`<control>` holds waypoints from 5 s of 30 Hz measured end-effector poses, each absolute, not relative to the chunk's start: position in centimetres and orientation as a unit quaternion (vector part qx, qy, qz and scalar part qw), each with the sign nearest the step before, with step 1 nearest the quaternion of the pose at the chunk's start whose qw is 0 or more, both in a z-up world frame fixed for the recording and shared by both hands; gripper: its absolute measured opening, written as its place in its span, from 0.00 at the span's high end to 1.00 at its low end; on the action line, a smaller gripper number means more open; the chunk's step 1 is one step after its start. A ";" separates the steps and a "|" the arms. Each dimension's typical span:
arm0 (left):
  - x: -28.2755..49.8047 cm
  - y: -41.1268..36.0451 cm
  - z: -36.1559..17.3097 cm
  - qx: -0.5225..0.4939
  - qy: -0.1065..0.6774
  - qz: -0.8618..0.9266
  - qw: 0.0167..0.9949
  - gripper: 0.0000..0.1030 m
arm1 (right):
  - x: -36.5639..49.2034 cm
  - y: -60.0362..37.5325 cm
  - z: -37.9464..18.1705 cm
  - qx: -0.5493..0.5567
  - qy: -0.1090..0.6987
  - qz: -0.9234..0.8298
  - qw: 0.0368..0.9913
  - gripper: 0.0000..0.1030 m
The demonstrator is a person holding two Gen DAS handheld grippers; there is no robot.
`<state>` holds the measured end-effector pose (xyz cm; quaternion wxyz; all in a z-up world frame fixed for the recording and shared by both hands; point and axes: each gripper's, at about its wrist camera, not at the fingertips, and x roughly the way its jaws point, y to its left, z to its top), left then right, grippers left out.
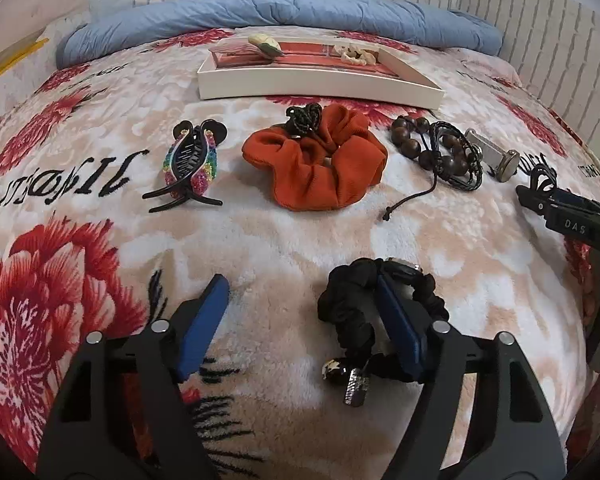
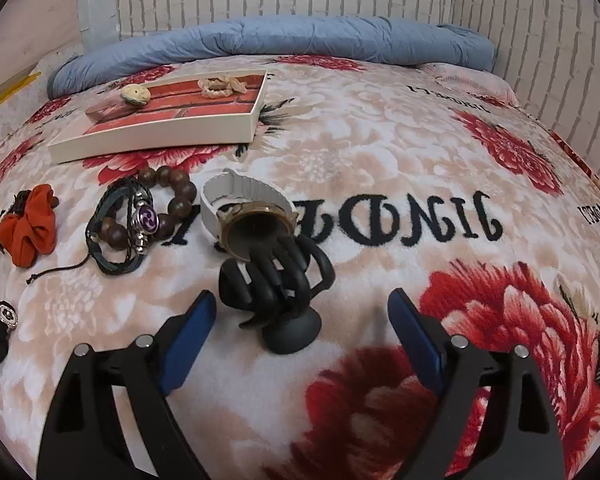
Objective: Organize jewelry
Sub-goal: 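Grasp the black claw clip with the right tool while the left tool grasps the black scrunchie, then carry both items over the tray and open both tools to drop them inside, then withdraw both tools from the tray toward the bracelet and watch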
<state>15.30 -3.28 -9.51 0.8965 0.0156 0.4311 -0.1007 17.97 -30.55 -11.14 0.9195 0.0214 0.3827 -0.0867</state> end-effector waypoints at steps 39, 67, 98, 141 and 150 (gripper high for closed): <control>15.7 -3.2 -9.0 0.014 0.432 -0.129 0.892 0.89 | 18.6 -30.3 -10.8 0.027 0.386 -0.061 0.920 0.54; 23.2 -2.2 -0.8 0.003 0.352 -0.130 0.927 0.89 | 24.3 -27.6 -4.6 0.020 0.335 -0.033 0.942 0.59; 51.3 -8.3 -3.0 0.012 0.417 -0.134 0.899 0.89 | 49.4 -24.5 -4.9 -0.013 0.385 -0.031 0.922 0.59; 54.8 -6.2 -2.2 -0.011 0.441 -0.085 0.894 0.15 | 51.8 -26.8 -5.6 0.011 0.433 -0.027 0.901 0.23; 49.8 -2.7 -0.3 -0.027 0.428 -0.082 0.900 0.05 | 47.4 -27.0 -3.7 0.021 0.423 -0.023 0.906 0.14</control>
